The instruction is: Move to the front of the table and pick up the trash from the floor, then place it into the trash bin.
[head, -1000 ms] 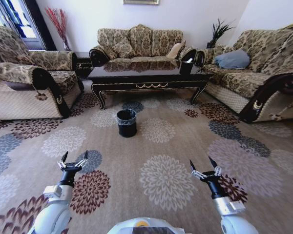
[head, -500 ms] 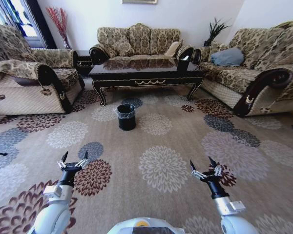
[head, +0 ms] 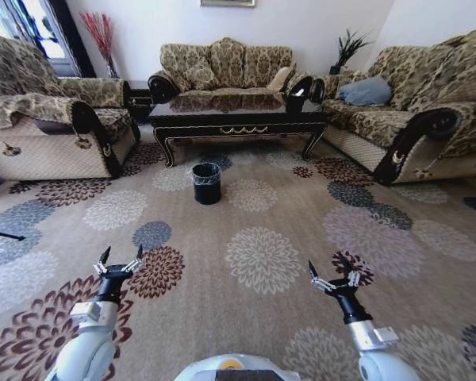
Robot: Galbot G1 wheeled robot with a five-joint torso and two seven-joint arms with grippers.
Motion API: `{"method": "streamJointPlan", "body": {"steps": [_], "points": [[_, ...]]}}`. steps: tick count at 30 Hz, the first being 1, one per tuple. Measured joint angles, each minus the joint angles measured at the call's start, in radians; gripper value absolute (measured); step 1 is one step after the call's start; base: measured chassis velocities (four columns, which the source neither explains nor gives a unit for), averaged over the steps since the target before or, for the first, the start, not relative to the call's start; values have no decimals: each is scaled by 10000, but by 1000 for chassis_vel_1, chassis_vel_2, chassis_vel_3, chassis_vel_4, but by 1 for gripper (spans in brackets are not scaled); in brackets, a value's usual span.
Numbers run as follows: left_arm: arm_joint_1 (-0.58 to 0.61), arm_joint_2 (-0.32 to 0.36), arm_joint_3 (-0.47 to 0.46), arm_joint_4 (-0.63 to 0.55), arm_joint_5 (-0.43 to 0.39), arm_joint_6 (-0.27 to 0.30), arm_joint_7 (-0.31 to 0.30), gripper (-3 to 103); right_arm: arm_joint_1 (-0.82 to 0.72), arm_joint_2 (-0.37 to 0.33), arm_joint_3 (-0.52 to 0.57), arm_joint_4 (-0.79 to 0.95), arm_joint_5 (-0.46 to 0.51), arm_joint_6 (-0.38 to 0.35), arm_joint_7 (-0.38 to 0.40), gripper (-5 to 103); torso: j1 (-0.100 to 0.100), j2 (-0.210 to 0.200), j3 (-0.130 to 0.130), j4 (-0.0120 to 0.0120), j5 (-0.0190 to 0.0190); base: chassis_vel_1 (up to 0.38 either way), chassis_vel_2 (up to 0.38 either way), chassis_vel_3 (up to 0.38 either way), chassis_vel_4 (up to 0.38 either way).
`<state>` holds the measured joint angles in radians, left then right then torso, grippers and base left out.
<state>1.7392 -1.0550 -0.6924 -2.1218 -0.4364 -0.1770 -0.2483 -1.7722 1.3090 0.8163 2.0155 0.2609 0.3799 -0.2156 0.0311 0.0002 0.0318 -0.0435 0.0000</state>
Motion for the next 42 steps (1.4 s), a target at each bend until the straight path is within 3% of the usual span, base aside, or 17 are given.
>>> {"method": "streamJointPlan", "body": {"steps": [28,42], "points": [[0,0,0,0,0,0,-1,100,0,0,0,0,0,0,0,100,0,0,-1,0,0,121,-116,-124,120],[1,0,0,0,0,0,-1,100,0,0,0,0,0,0,0,100,0,0,0,0,0,26,-25,-21,20]]}}
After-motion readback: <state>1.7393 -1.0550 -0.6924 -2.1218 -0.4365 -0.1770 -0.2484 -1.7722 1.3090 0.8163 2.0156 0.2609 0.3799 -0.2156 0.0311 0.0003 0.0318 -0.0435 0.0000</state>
